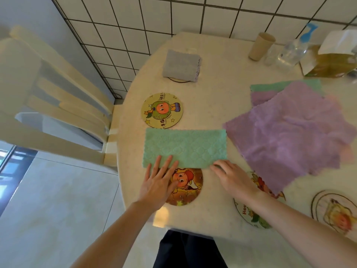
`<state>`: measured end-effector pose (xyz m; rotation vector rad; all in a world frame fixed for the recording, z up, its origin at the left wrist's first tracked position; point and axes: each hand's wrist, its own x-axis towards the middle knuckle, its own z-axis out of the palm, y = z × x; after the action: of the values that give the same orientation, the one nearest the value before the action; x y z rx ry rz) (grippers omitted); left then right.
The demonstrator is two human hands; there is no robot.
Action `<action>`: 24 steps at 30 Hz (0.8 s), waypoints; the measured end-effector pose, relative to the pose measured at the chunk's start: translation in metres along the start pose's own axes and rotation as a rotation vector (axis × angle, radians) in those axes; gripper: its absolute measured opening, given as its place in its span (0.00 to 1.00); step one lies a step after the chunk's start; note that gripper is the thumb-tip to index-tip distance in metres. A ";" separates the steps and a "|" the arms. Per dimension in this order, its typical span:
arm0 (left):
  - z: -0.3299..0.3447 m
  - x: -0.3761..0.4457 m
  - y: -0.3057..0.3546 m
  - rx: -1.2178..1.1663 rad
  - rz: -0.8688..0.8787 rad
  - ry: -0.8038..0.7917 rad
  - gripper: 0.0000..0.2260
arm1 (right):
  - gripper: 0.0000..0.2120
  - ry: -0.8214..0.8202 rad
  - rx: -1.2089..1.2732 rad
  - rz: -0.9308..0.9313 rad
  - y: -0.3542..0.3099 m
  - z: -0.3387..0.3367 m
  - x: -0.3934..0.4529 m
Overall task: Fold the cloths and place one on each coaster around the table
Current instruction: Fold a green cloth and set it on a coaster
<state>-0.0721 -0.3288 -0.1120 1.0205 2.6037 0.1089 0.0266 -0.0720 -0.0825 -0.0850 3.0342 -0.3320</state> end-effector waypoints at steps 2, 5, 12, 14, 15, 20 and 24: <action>-0.003 -0.002 -0.004 -0.016 0.001 -0.018 0.27 | 0.20 0.001 0.022 0.060 0.003 -0.006 0.003; -0.009 -0.002 -0.001 -0.046 -0.026 -0.049 0.27 | 0.17 -0.024 -0.130 -0.085 0.011 -0.005 0.009; -0.022 0.019 0.061 -0.185 -0.078 0.198 0.26 | 0.16 0.053 -0.131 -0.253 0.015 -0.030 0.031; -0.023 0.028 0.084 -0.269 -0.045 0.200 0.29 | 0.14 0.087 -0.057 -0.286 0.012 -0.042 0.029; -0.023 0.032 0.094 -0.305 -0.063 0.199 0.29 | 0.13 0.096 -0.012 -0.314 0.011 -0.048 0.026; -0.017 0.034 0.112 -0.426 -0.099 0.214 0.20 | 0.09 0.049 0.311 -0.448 0.009 -0.079 0.009; -0.018 0.010 0.101 -0.601 0.018 0.153 0.20 | 0.15 0.017 0.484 -0.161 0.052 -0.084 0.006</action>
<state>-0.0194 -0.2464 -0.0786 0.8301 2.4363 0.9400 0.0099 -0.0035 -0.0124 -0.2908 2.8715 -1.0662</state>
